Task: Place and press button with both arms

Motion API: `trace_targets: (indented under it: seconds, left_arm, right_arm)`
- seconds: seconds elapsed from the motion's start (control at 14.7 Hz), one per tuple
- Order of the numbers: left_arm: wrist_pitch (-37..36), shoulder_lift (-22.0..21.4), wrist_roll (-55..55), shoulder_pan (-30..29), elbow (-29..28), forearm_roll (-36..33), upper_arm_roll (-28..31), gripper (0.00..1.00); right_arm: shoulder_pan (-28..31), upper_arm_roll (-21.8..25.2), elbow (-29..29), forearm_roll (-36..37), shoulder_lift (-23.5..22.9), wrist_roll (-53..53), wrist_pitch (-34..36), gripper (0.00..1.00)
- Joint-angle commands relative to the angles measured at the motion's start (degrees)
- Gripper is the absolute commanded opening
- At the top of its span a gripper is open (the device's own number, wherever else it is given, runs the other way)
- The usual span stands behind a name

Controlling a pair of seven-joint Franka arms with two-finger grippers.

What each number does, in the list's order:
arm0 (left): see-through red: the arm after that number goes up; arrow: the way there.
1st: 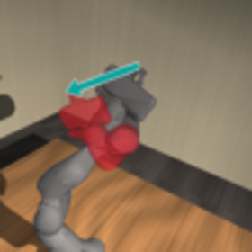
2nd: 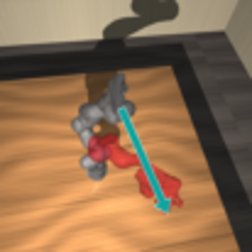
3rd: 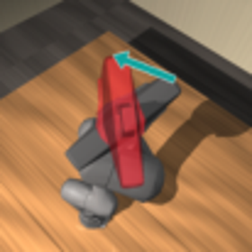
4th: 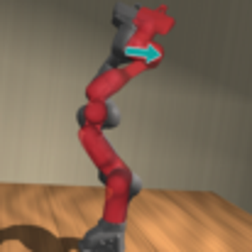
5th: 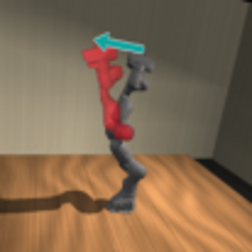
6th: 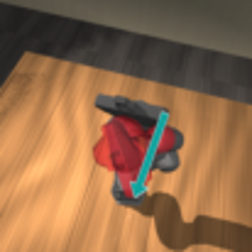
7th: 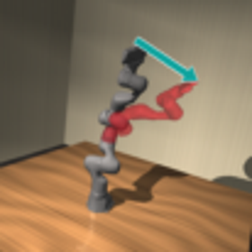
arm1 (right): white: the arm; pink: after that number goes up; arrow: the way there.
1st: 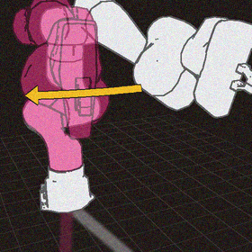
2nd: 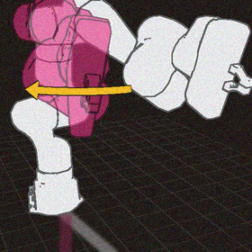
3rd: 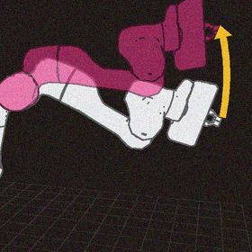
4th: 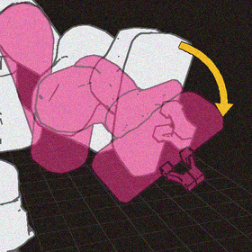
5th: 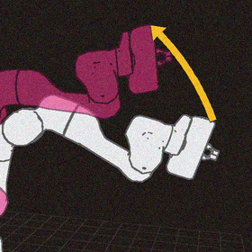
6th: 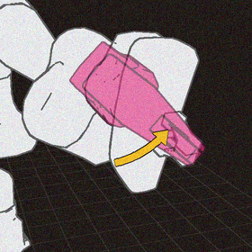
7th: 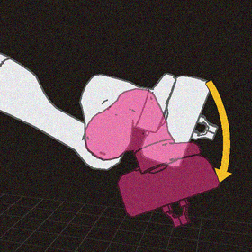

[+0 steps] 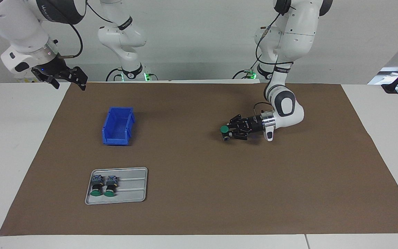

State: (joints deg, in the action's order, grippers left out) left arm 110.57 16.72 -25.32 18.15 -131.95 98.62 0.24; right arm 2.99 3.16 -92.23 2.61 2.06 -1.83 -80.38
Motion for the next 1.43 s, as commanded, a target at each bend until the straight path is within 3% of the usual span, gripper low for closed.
trace_targets:
  seconds: [0.0, 0.34, 0.75, 1.36]
  left_arm:
    - [2.8, -0.55, 1.59, 2.4, -1.29, 2.8, 0.37, 0.21]
    - [2.63, -0.72, 2.64, 2.32, -1.82, 3.07, 0.37, 0.21]
    - [3.07, -0.81, 3.0, 2.32, -2.26, 3.07, 0.37, 0.37]
    - [3.07, -0.9, 2.65, 2.06, -2.52, 2.98, 0.46, 0.5]
  right_arm:
    - [0.18, -0.09, -0.59, 0.29, 0.75, -1.25, 0.05, 0.99]
    - [0.18, -0.09, -0.59, 0.29, 0.75, -1.25, 0.05, 0.99]
    - [0.18, -0.09, -0.59, 0.29, 0.75, -1.25, 0.05, 0.99]
    - [0.18, -0.09, -0.59, 0.29, 0.75, -1.25, 0.05, 0.99]
